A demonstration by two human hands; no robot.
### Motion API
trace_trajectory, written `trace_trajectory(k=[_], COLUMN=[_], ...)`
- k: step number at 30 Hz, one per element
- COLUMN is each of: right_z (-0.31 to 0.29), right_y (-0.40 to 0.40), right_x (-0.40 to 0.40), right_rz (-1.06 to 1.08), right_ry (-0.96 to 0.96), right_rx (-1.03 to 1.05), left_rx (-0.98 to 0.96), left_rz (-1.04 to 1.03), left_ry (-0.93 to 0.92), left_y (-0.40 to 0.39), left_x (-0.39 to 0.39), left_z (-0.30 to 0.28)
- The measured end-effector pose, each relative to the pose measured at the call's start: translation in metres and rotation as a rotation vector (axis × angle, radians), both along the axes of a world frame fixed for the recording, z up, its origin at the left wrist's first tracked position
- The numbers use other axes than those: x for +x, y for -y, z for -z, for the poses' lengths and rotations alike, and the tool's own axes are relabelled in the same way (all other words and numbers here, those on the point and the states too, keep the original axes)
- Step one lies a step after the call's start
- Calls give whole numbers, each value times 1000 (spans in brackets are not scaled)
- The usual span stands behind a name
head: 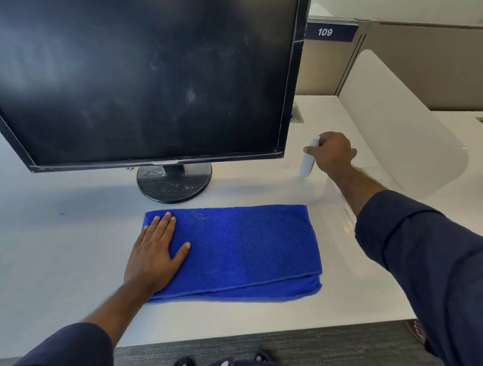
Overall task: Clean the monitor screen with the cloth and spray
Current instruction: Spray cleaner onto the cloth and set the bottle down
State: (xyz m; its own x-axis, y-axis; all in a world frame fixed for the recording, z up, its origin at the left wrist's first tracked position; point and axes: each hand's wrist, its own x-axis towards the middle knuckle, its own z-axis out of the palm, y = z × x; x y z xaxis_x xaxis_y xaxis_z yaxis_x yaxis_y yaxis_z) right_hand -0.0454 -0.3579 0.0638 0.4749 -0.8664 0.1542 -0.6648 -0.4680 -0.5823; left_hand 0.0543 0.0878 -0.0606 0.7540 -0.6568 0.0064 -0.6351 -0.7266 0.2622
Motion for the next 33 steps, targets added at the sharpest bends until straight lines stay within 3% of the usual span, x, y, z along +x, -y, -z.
trace_trajectory(k=[11,17,22,27,33], right_z=[0,-10,-31,-50,-20], right_y=[8,0,-22,-73,-152], right_x=[2,-4,-9,-27,-62], right_rz=[109,82,109,77,-150], right_ry=[-310,-326,-368,-150,-76], right_rx=[17,8,-231,-502,-389], left_rx=[17,20,17,16,31], left_rz=[-10,-7,-3,4,14], left_ry=[-11,-17,-27,-24,-25], left_y=[1,1,2,1,1], left_x=[-1,-2,-2,-2,-2], left_z=[-3,-4,-5,-6,-7])
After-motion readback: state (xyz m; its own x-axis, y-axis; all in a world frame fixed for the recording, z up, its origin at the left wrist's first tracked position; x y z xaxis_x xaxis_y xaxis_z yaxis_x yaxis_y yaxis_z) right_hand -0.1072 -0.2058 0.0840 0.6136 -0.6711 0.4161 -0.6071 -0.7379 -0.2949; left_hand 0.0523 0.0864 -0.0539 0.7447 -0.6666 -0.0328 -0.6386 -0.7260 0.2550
